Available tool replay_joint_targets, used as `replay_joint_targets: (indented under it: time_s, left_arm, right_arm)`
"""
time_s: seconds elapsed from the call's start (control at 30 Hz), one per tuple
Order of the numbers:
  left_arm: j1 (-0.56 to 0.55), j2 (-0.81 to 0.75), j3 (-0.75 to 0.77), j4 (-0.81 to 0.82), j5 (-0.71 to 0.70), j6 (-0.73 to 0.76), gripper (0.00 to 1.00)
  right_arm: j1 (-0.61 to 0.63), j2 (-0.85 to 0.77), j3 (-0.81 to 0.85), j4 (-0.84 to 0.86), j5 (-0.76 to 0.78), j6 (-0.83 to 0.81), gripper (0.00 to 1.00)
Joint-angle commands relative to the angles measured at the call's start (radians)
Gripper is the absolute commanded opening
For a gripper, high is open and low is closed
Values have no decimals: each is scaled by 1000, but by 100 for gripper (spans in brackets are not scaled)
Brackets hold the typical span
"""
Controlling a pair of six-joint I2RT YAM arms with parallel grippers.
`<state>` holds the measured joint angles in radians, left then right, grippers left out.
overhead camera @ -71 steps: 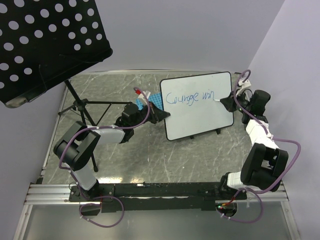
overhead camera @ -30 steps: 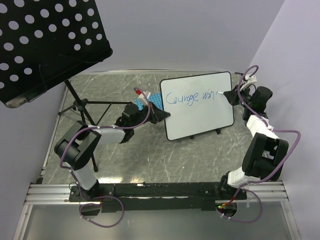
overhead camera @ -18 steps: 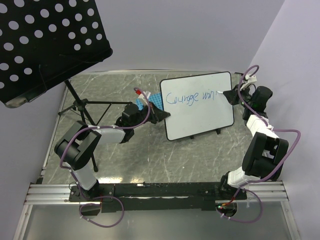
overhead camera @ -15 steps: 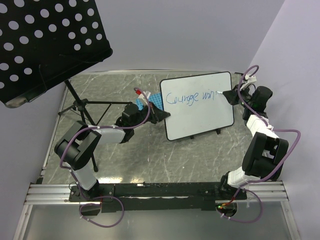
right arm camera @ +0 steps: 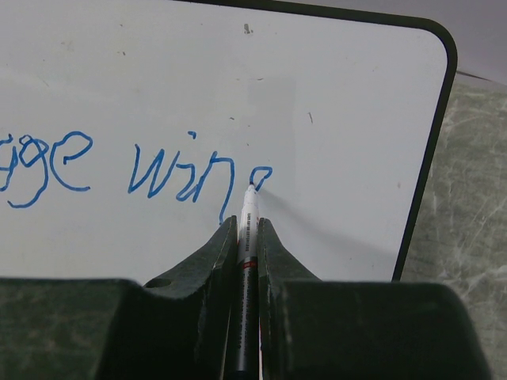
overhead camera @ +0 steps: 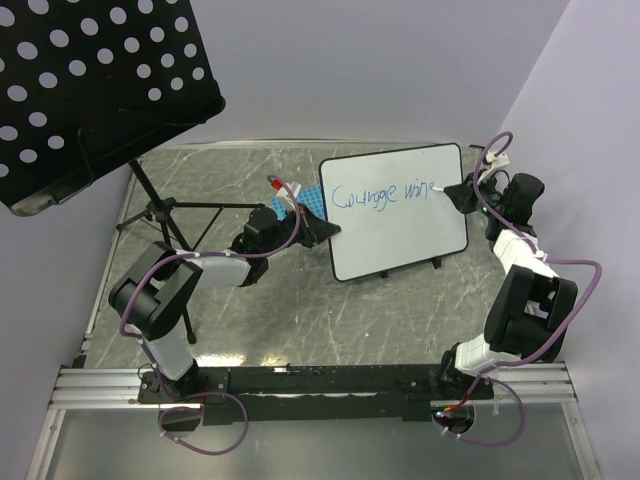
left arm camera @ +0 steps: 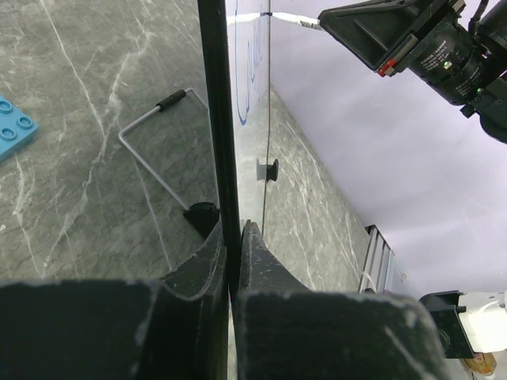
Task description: Write a sentence on the whiteboard
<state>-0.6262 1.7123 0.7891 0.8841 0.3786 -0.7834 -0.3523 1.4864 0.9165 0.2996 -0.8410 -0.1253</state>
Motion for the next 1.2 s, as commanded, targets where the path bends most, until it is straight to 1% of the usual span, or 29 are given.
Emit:
replay_joint_targets:
  time_s: [0.0,0.4,0.67,0.77,1.0,1.17]
  left_arm:
    - [-9,-8,-2,39,43,92,1]
    - [-7,-10,-4,42,45,92,1]
    - [-7,-5,-2,47,45,90,1]
    - [-9,-5,-4,47,45,90,1]
    - [-9,-8,-8,46,40,90,1]
    - [-7,-13,-10,46,39,93,1]
  right_arm:
    - [-11,-41,-1,-43,6,-37,0]
    - [-25,-57,-22,-94,-4,-73,0]
    - [-10,-98,-34,-120,-55,-59,0]
    - [-7,-136,-33,-106,-75,-27,0]
    - [-10,-305,-59,-97,-119,32,0]
    - [-8,-377,-91,-180,-199,1,0]
